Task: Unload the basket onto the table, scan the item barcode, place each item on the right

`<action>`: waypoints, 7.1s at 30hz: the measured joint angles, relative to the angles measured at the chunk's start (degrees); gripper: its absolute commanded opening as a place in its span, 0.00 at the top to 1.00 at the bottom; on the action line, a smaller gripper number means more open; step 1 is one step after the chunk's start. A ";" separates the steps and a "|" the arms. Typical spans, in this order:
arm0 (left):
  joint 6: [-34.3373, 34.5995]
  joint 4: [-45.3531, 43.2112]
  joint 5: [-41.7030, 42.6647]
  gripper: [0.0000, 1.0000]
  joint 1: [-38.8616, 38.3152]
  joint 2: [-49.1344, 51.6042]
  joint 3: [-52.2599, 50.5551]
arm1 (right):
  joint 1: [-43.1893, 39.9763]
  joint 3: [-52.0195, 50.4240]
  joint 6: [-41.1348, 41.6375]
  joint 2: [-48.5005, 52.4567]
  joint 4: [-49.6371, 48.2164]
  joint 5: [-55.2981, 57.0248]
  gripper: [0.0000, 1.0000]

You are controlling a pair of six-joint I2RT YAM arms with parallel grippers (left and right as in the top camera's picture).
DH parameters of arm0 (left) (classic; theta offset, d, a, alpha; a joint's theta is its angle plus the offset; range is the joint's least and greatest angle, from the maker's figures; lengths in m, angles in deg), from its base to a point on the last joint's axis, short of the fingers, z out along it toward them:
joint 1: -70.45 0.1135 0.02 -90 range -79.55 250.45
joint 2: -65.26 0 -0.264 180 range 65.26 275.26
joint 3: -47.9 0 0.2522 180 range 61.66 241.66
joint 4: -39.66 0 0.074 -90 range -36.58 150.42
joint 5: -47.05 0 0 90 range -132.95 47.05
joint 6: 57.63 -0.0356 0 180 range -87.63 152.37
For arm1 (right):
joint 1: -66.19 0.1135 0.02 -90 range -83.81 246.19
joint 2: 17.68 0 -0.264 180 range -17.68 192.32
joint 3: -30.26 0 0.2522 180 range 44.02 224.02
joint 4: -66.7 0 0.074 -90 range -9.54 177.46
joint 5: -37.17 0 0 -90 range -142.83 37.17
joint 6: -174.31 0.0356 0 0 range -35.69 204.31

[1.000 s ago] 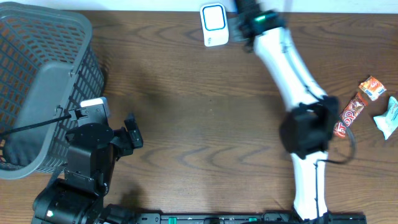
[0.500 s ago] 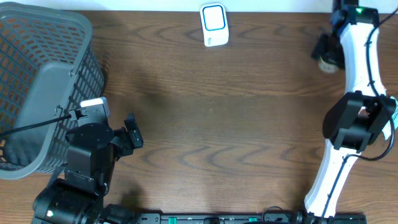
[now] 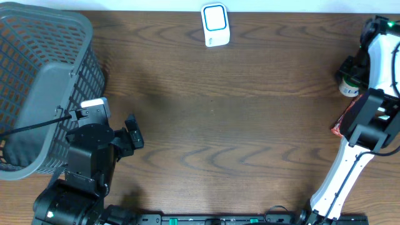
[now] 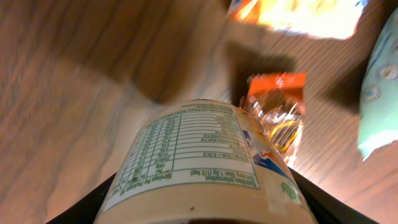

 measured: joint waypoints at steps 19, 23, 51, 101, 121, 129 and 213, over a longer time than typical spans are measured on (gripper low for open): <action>0.00 0.00 0.00 0.02 0.00 0.00 0.00 | -1.18 0.00 0.94 0.24 -5.79 -1.57 0.01; 0.00 0.00 0.00 0.02 0.00 0.00 0.00 | -1.18 0.02 1.14 -0.07 -3.72 -2.47 0.01; 0.00 -0.02 0.00 0.02 0.00 0.00 0.00 | 12.81 1.31 1.09 -64.28 10.93 -10.56 0.01; 0.00 -0.02 0.00 0.02 0.00 0.00 0.00 | 12.81 -114.03 -22.56 -135.38 -96.02 -26.71 0.01; 0.00 0.00 0.00 0.02 0.00 0.00 0.00 | 12.92 -130.70 -21.92 -139.40 -104.83 -22.60 0.01; 0.00 -0.02 0.00 0.02 0.00 0.00 0.00 | 12.92 -130.68 -21.90 -139.58 -100.63 -21.57 0.01; -19.15 -38.53 2.43 0.02 11.02 -32.04 -43.69 | 12.92 -130.70 -21.70 -139.56 -79.06 -22.03 0.01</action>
